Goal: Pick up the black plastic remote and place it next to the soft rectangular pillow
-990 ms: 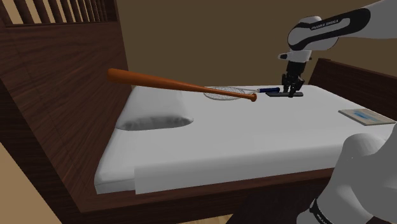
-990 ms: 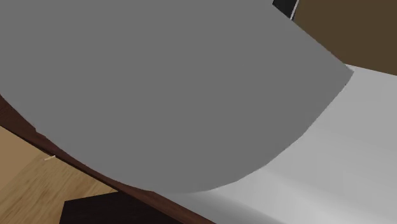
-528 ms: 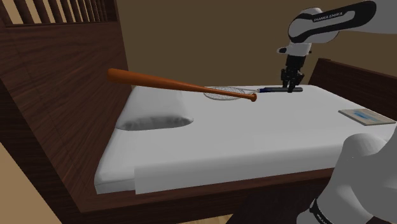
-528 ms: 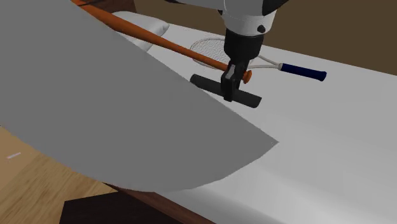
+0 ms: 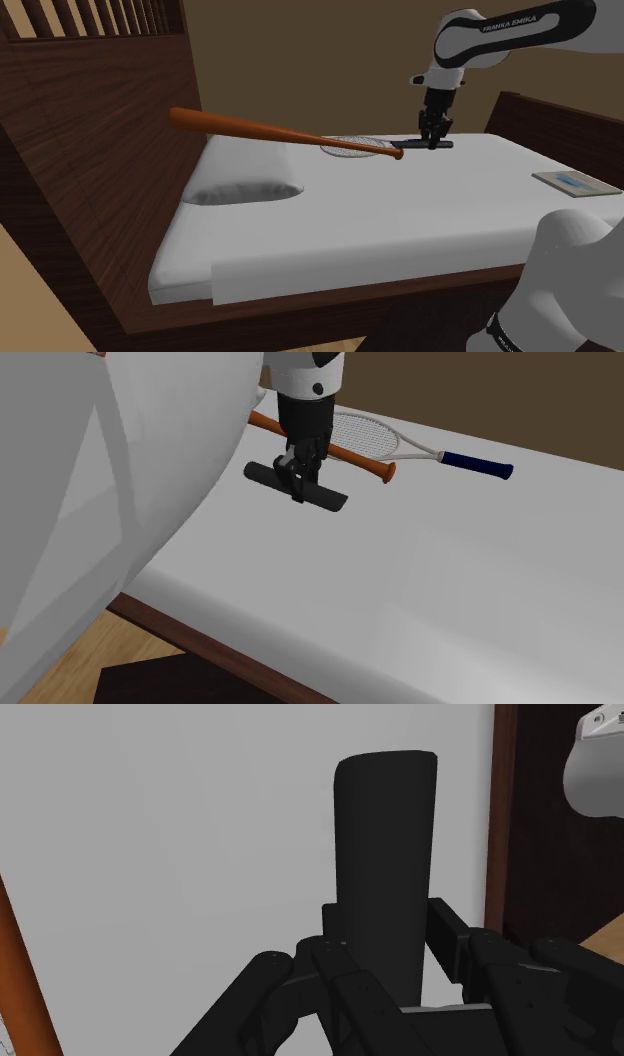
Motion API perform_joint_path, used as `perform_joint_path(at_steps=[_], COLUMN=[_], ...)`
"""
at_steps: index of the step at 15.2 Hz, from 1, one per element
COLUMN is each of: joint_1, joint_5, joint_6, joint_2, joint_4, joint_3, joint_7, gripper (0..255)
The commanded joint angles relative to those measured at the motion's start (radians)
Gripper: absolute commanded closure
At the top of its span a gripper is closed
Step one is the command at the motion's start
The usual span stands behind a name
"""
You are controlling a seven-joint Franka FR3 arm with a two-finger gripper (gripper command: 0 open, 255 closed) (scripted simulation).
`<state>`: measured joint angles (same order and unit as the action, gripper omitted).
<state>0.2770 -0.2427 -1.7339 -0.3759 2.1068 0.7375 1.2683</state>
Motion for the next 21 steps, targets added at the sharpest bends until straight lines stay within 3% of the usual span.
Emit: perform_joint_path(at_steps=[1, 11, 21], joint_1=[0.016, 0.113, 0.220], joint_5=[0.014, 0.104, 0.213], joint_6=[0.002, -0.021, -0.038], joint_2=[-0.002, 0.049, 0.198], joint_4=[0.008, 0.007, -0.106], joint_3=[-0.037, -0.186, -0.296], joint_7=[-0.051, -0.266, -0.437], gripper=[255, 255, 255])
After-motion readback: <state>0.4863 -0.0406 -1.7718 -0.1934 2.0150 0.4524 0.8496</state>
